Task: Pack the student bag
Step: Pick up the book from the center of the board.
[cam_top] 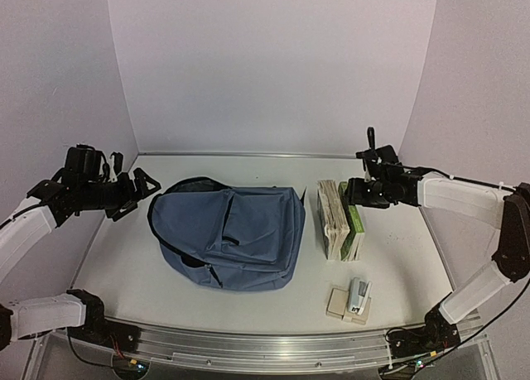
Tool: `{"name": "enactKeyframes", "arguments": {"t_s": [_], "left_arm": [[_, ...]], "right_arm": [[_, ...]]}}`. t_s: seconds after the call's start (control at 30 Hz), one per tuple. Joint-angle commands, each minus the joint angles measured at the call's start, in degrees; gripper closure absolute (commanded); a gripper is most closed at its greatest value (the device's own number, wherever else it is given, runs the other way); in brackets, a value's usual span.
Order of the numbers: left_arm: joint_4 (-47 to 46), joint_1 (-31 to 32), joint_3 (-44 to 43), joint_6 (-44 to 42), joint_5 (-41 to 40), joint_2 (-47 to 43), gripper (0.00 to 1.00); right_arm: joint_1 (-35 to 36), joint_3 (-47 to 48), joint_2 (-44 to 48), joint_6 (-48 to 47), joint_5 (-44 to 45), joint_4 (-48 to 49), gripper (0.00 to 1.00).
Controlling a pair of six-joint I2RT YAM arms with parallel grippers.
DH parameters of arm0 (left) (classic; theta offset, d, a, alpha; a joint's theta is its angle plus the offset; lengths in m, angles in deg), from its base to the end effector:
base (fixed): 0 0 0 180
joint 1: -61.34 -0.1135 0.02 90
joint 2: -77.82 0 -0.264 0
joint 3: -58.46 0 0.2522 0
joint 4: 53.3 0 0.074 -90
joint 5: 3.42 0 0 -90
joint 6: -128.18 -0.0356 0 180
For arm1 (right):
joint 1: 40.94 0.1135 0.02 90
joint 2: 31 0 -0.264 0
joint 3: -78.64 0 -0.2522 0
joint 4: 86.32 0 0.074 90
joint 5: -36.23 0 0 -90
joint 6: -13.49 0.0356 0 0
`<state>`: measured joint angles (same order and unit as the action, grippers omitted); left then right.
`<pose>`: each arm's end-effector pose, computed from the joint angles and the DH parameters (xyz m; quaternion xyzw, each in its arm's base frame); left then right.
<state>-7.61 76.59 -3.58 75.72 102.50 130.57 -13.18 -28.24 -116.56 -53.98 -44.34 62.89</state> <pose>0.1867 -0.0610 0.3001 -0.1096 0.8794 -0.3092 0.3450 0.2906 0.1464 0.2476 -0.0091 0.9153 0.0998 0.3901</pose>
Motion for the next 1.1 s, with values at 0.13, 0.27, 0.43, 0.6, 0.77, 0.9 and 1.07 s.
{"name": "enactKeyframes", "arguments": {"t_s": [0.13,0.27,0.43,0.6,0.77,0.9,1.07], "left_arm": [[-2.40,-0.30,0.15,0.23,0.54,0.18,0.00],[-2.17,-0.25,0.01,0.17,0.56,0.30,0.00],[-1.90,-0.24,-0.05,0.02,0.21,0.12,0.00],[-1.74,-0.28,-0.29,-0.43,0.22,0.34,0.00],[-1.66,-0.27,-1.68,-5.92,2.52,0.60,0.00],[-0.25,-0.30,-4.99,-11.93,6.28,1.49,0.01],[-3.20,-0.16,-8.37,-13.33,13.37,5.53,0.00]], "right_arm": [[-1.10,-0.89,-1.48,-1.34,-2.54,1.98,0.39],[-1.10,-0.74,-3.66,-1.37,-3.43,2.66,0.42],[-1.08,-0.70,-5.50,-1.34,-3.35,3.38,0.50],[-1.14,-0.79,-5.41,-0.39,-0.17,3.58,0.67],[-1.34,-0.74,-0.13,0.24,7.13,3.26,0.86],[-1.36,1.41,5.28,-1.55,13.82,0.44,0.98],[-1.18,5.66,13.70,-3.27,11.12,-1.56,1.00]]}}
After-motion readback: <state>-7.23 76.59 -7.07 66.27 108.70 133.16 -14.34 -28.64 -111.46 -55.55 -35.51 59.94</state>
